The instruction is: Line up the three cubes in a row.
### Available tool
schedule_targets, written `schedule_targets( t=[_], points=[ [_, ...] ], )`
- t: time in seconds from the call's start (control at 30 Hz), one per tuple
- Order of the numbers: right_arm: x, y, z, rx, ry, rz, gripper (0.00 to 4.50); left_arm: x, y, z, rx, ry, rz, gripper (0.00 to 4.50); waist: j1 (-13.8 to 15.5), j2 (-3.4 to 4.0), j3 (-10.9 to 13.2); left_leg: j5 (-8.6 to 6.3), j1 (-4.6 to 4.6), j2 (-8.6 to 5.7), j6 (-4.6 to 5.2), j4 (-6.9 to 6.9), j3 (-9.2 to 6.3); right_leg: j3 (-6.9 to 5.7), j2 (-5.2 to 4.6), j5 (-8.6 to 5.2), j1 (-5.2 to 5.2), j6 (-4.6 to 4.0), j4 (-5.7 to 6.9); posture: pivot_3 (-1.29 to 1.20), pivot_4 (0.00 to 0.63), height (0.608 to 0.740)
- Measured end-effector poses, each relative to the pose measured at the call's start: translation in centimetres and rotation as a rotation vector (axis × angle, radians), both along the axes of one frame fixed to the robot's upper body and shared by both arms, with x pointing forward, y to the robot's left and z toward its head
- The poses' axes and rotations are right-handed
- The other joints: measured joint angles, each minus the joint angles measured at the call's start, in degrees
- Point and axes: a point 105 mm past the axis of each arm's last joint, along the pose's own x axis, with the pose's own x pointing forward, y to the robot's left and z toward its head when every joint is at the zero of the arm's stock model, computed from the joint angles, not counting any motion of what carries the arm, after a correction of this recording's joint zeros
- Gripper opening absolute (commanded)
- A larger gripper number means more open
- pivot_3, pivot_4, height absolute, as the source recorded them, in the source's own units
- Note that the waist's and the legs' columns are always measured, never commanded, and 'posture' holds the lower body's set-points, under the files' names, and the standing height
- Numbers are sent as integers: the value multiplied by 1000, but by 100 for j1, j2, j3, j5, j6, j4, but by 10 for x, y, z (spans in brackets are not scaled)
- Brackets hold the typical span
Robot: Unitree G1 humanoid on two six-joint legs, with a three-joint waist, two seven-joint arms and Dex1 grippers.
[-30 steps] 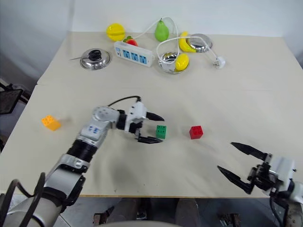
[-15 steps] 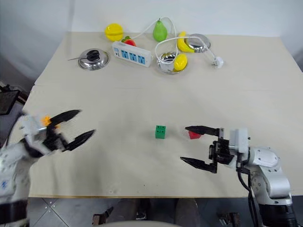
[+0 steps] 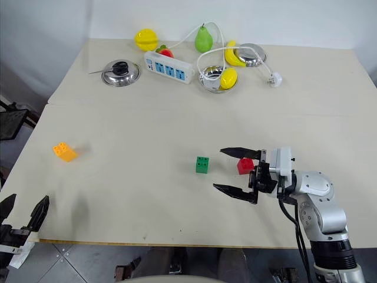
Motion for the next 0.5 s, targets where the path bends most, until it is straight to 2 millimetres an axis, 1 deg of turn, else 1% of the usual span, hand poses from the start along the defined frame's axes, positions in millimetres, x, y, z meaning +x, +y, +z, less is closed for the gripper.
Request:
schedule_targets(
  t=[0.1,0.23,0.27,0.3,0.33,0.4,0.5],
  points=[
    [2,-2,-4,-2,18,0,4500,18,-9,-1,10,11,20,4477,15,-3,-1,6,0,-1,19,0,1,-1,0,0,2,0,1,0,150,740],
    [4,-3,-5,-7,22,10,4500,59,-45,14,-94,-55,85,4477,49,-11,-6,5,-2,-5,25,1,0,1,0,2,4,2,1,0,150,740],
    [4,-3,-4,-7,18,13,4500,67,-49,18,-109,-54,117,4477,44,-15,-8,5,-1,-4,24,1,0,1,4,2,4,2,1,0,150,740],
    [4,-3,-4,-9,17,16,4500,72,-50,19,-108,-46,143,4477,46,-15,-8,5,-1,-2,23,0,0,0,10,2,4,2,1,0,150,740],
    [4,-3,-5,-10,20,14,4500,84,-49,24,-125,-38,216,4477,39,-14,-9,5,0,0,22,-1,3,2,17,1,3,1,2,0,150,740],
    [5,-3,-6,-12,24,14,4500,94,-51,29,-146,-35,260,4477,31,-14,-9,5,0,2,22,-1,6,2,21,1,3,1,2,0,150,740],
    [5,-3,-6,-14,26,16,4500,105,-52,27,-138,17,338,4477,34,-14,-9,6,0,0,22,-1,9,2,22,1,3,1,0,0,150,740]
  ],
)
